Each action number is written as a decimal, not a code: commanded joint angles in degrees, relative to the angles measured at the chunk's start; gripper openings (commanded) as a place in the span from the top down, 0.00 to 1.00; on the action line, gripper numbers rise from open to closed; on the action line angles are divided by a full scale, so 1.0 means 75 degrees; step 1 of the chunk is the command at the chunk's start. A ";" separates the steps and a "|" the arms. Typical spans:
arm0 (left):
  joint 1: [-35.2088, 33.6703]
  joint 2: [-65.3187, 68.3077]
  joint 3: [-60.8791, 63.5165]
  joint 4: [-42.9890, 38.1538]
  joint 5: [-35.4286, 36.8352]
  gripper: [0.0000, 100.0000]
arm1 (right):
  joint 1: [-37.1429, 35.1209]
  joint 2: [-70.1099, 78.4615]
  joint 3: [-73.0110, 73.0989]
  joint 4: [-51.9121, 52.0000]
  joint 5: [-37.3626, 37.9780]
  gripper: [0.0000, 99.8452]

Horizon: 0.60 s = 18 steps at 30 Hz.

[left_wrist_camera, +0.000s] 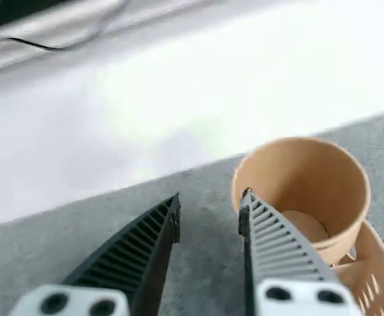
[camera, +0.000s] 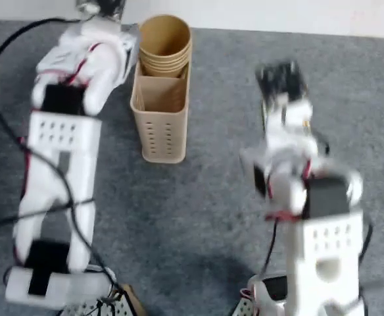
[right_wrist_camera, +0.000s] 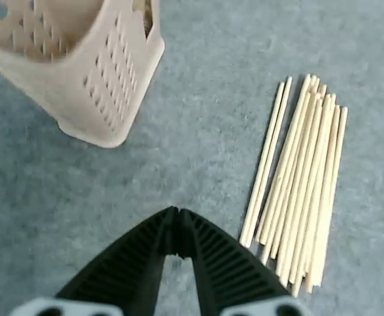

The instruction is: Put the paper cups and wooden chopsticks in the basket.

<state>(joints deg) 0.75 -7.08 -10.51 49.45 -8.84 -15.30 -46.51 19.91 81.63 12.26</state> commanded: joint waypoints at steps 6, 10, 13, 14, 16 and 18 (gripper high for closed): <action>0.0240 0.2174 -0.0815 0.0703 0.0094 0.82 | 0.0697 -0.4519 0.6675 -0.2268 0.0399 0.99; 0.0240 0.2479 -0.0826 0.0680 0.0094 0.82 | 0.1002 -0.4988 0.7074 -0.2256 0.0621 0.99; 0.0229 0.2139 -0.1483 0.0996 0.0094 0.82 | 0.1014 -0.5105 0.7144 -0.2479 0.0586 0.99; 0.0229 0.1952 -0.1811 0.1231 0.0094 0.82 | 0.1014 -0.5058 0.7285 -0.2608 0.0586 0.99; 0.0229 0.1518 -0.2526 0.1840 0.0199 0.82 | 0.1002 -0.5116 0.7812 -0.2925 0.0586 0.99; 0.0229 0.1155 -0.3182 0.2626 0.0586 0.82 | 0.1002 -0.5116 0.8258 -0.3311 0.0586 0.99</action>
<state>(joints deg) 1.89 8.22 -24.48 60.09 -8.22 -8.35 -84.04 79.16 60.53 16.31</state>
